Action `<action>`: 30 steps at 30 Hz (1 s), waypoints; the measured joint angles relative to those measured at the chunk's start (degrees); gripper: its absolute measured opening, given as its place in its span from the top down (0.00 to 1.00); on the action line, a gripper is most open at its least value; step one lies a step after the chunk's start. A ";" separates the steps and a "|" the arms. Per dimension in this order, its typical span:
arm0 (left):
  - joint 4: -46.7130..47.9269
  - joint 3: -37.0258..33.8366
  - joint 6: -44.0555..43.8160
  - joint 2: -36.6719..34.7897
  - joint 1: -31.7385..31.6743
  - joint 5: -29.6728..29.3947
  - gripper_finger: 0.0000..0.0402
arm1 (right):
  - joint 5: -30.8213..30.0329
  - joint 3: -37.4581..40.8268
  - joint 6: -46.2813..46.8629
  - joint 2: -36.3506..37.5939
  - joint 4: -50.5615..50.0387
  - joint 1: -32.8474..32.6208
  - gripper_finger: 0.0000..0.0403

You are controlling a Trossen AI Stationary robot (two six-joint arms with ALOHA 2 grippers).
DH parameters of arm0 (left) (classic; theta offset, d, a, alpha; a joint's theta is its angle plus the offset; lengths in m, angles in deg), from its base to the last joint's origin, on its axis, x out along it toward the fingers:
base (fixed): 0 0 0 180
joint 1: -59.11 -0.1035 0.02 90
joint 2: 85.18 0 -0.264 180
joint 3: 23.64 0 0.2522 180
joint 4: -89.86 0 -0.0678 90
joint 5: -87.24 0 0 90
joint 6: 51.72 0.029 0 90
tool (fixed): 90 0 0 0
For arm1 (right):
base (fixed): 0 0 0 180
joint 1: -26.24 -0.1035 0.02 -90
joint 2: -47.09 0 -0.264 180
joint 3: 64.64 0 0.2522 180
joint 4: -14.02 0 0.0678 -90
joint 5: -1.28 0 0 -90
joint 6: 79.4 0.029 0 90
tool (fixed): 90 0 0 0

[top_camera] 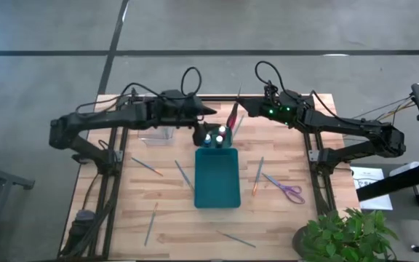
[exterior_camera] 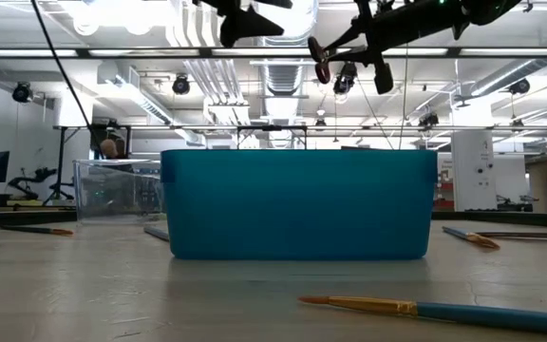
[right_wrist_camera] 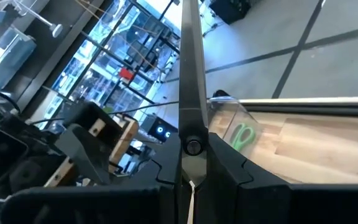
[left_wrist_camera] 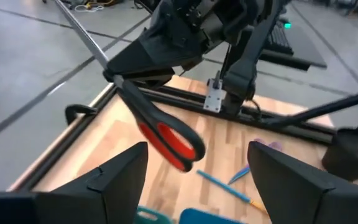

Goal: Pick & Place Paint Supplies
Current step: Put the black scissors into the transparent bin

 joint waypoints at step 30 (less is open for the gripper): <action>-5.71 3.85 -21.21 10.92 -0.61 1.03 0.39 | -1.47 0.00 -3.59 0.28 0.83 -0.02 0.90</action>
